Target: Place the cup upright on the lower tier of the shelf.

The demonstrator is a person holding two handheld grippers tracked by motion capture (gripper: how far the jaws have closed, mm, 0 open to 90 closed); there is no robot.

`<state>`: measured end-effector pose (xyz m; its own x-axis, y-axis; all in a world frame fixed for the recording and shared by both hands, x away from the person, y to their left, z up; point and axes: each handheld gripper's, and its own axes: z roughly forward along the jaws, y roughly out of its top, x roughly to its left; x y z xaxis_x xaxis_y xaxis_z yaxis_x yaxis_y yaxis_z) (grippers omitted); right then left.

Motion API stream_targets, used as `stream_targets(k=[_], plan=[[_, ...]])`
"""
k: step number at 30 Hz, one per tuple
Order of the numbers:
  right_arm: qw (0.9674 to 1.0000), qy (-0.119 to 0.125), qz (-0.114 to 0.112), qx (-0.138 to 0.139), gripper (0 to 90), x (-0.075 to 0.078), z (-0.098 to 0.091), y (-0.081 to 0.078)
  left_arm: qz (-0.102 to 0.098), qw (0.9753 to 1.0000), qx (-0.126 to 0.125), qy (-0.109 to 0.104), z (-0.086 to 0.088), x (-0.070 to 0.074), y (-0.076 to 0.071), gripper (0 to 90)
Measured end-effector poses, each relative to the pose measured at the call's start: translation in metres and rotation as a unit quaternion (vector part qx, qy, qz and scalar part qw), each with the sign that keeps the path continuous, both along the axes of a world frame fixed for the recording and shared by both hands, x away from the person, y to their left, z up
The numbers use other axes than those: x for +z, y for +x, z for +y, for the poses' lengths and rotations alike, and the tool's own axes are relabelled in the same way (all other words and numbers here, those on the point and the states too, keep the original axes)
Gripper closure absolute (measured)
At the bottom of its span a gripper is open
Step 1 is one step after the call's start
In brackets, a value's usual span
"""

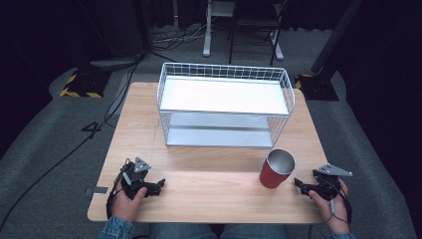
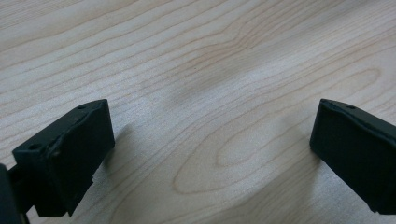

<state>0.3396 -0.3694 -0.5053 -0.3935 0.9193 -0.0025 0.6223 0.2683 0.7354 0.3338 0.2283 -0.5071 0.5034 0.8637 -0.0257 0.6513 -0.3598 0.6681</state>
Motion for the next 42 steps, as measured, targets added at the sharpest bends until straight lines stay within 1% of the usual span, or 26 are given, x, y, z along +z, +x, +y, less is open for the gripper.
stream_targets(k=[13, 18, 19, 20, 22, 24, 25, 26, 27, 28, 30, 31, 34, 37, 39, 40, 42], plan=[[1.0, 0.002, -0.002, -0.008, 15.4, 0.0, 0.0, -0.001, 0.0, 1.0, -0.004, 0.0, 0.0, 0.0, 0.001, 0.2], [0.9999, 0.004, -0.006, -0.012, 19.9, 0.001, 0.0, -0.003, 0.0, 1.0, -0.004, 0.0, 0.0, 0.0, 0.001, 0.2], [0.9998, 0.013, -0.006, -0.014, 20.7, 0.001, 0.001, -0.004, 0.0, 1.0, -0.004, 0.0, 0.0, 0.0, 0.001, 0.2], [0.9998, 0.013, -0.006, -0.014, 20.7, 0.001, 0.001, -0.004, 0.0, 1.0, -0.004, 0.0, 0.0, 0.0, 0.001, 0.2], [0.9997, 0.023, -0.004, -0.013, 20.6, 0.001, 0.003, -0.007, 0.0, 1.0, -0.004, 0.0, 0.0, 0.0, 0.001, 0.2], [0.9996, 0.024, -0.005, -0.012, 20.5, 0.002, 0.004, -0.009, 0.001, 1.0, -0.002, 0.001, 0.0, 0.0, 0.001, 0.1], [0.9994, 0.029, -0.01, -0.014, 20.0, 0.004, 0.004, -0.013, 0.0, 1.0, -0.002, 0.001, -0.001, 0.0, 0.002, 0.1], [0.9994, 0.029, -0.01, -0.014, 20.0, 0.004, 0.004, -0.013, 0.0, 1.0, -0.002, 0.001, -0.001, 0.0, 0.002, 0.1], [0.9993, 0.031, -0.016, -0.016, 19.8, 0.008, 0.005, -0.018, 0.0, 1.0, -0.001, -0.001, -0.001, 0.0, 0.002, 0.1], [0.9993, 0.031, -0.016, -0.016, 19.8, 0.008, 0.005, -0.018, 0.0, 1.0, -0.001, -0.001, -0.001, 0.0, 0.002, 0.1], [0.999, 0.035, -0.022, -0.018, 19.2, 0.012, 0.005, -0.024, 0.0, 1.0, -0.002, -0.001, -0.001, 0.0, 0.002, 0.2], [0.9987, 0.037, -0.028, -0.022, 18.6, 0.016, 0.006, -0.028, 0.001, 1.0, -0.002, -0.001, -0.002, 0.0, 0.003, 0.2], [0.9984, 0.041, -0.032, -0.021, 18.5, 0.02, 0.008, -0.032, 0.002, 1.0, -0.003, 0.001, -0.001, 0.0, 0.004, 0.2], [0.9979, 0.044, -0.043, -0.018, 18.1, 0.024, 0.012, -0.038, 0.002, 1.0, -0.002, 0.0, -0.002, 0.0, 0.004, 0.2], [0.997, 0.055, -0.052, -0.015, 16.9, 0.029, 0.017, -0.045, 0.002, 1.0, -0.002, 0.0, -0.002, 0.0, 0.004, 0.2], [0.997, 0.055, -0.052, -0.015, 16.9, 0.029, 0.017, -0.045, 0.002, 1.0, -0.002, 0.0, -0.002, 0.0, 0.004, 0.2], [0.9963, 0.062, -0.059, -0.009, 16.8, 0.033, 0.021, -0.049, 0.002, 1.0, -0.002, 0.0, -0.002, 0.0, 0.004, 0.2]])
